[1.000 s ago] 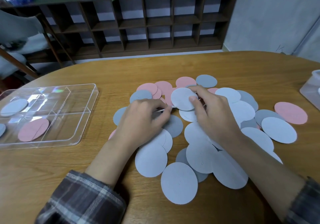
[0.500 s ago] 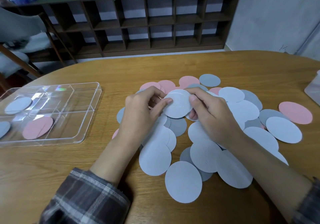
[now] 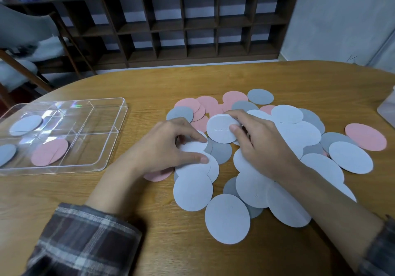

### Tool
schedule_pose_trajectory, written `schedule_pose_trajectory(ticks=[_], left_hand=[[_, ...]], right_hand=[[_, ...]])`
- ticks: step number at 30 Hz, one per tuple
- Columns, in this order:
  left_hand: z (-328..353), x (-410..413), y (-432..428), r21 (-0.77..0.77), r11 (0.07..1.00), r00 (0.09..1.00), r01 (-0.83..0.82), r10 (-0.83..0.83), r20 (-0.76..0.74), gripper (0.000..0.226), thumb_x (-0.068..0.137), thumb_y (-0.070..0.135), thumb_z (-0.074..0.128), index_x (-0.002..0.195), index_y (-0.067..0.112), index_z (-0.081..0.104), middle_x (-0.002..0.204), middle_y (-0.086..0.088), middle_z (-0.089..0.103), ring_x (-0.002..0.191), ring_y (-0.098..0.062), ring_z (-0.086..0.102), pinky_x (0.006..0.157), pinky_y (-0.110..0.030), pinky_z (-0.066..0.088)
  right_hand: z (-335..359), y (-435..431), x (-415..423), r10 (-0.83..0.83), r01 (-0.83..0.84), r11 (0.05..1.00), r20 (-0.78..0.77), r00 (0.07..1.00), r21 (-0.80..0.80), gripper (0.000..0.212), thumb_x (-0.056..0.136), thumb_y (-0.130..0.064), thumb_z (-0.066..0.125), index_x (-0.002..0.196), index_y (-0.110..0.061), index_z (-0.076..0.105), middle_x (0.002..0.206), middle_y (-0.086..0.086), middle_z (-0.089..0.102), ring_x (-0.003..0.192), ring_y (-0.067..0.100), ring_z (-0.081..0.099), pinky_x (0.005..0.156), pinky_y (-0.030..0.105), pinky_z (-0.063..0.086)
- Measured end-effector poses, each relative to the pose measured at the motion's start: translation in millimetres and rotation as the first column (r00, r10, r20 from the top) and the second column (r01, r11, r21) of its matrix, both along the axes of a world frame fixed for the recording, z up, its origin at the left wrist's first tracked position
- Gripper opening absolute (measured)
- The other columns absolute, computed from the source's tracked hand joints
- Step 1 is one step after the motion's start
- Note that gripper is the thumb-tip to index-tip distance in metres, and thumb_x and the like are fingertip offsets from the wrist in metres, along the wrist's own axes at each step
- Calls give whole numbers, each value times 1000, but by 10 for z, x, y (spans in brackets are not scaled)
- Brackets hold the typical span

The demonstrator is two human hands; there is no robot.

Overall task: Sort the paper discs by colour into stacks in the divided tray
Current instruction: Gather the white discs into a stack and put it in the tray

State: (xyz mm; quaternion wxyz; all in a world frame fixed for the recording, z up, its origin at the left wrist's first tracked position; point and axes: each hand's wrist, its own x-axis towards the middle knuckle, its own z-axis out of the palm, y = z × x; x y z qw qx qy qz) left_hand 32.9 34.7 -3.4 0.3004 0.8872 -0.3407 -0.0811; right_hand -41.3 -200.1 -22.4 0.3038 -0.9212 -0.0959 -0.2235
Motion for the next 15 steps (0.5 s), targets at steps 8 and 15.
schedule_pose_trajectory(ticks=[8,15], left_hand=[[13,-29,-6,-91,995,997,-34,28,-73,23,69,37,95,87,33,81,93,11,70,86,-9,61,73,-20,46],[-24,-1,-48,-267,959,983,-96,49,-174,21,77,29,92,83,26,73,70,15,61,66,-10,48,67,-31,42]], right_hand=[[-12,20,-8,-23,23,1000,12,1000,1,23,104,-7,51,122,-13,63,80,-14,55,76,8,47,67,10,38],[-20,44,-14,-16,15,998,15,1000,66,25,104,-7,52,123,-14,66,74,-28,50,76,-6,53,65,8,35]])
